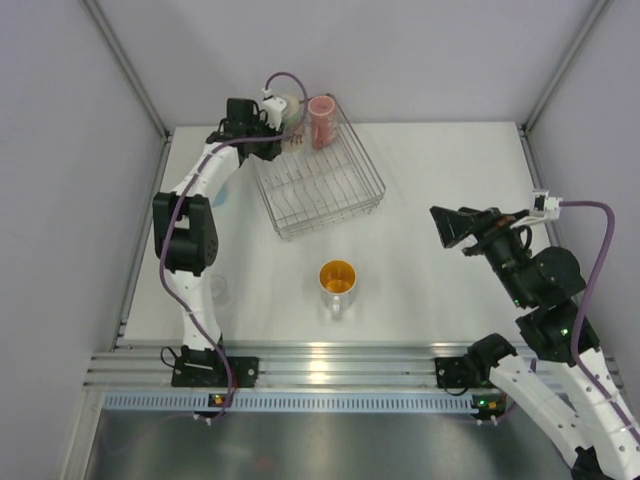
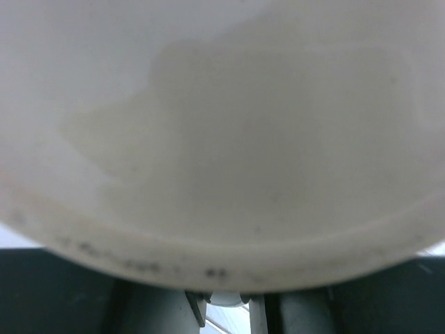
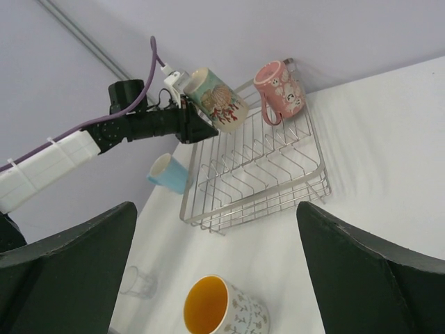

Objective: Load the cups into the dish rack

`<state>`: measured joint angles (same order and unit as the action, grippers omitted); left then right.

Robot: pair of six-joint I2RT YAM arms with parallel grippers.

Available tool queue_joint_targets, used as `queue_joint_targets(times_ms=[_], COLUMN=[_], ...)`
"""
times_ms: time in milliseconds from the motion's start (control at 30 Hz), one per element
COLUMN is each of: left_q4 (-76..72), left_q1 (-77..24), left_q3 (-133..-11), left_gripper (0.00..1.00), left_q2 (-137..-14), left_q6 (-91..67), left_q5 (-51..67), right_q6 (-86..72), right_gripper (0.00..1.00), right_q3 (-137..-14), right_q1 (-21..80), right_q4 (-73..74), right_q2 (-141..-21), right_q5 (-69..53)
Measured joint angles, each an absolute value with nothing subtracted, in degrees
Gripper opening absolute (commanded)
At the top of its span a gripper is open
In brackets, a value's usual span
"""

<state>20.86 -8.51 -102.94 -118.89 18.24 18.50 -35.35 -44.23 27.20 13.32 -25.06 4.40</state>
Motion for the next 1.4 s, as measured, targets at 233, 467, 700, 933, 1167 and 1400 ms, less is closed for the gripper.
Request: queue_joint_targets(times_ms=[233,467,700,933,1167,1400], left_q4=[18.7,17.6,17.7,17.1,15.9,14.4], left_q1=[-8.3,-7.8,-7.8,-7.7,-7.6,-7.5], left_q3=[-106.1,-107.7,-109.1,-111.4,-111.4,-111.5], left_gripper=[0.00,0.00,0.00,0.00,0.19,0.30], left_q2=[-122.5,-126.5,-129.7,-131.9,-132.7,-133.7], left_q6=[18.9,19.7,20.0,21.2,21.6,21.6], left_q5=[17.0,16.1,14.9,12.9,11.0,9.5], right_q6=[-34.4,-33.5,-32.9,-32.5,-32.5,-32.5], right_gripper=[0.99,0.99,0.99,0.99,0.99,0.99], right_q3=[-44.2,-44.2,-44.2,-42.8,-42.7,-42.1], right_q1=[27.2,27.2,27.2,27.2,27.2,27.2], right_q4=[13.3,13.3,13.3,12.9,12.8,12.5], right_q2=[-25.9,-27.0,-28.4,-29.3,-30.2,-30.2], right_q5=[4.9,5.5,6.0,6.1,6.2,6.2])
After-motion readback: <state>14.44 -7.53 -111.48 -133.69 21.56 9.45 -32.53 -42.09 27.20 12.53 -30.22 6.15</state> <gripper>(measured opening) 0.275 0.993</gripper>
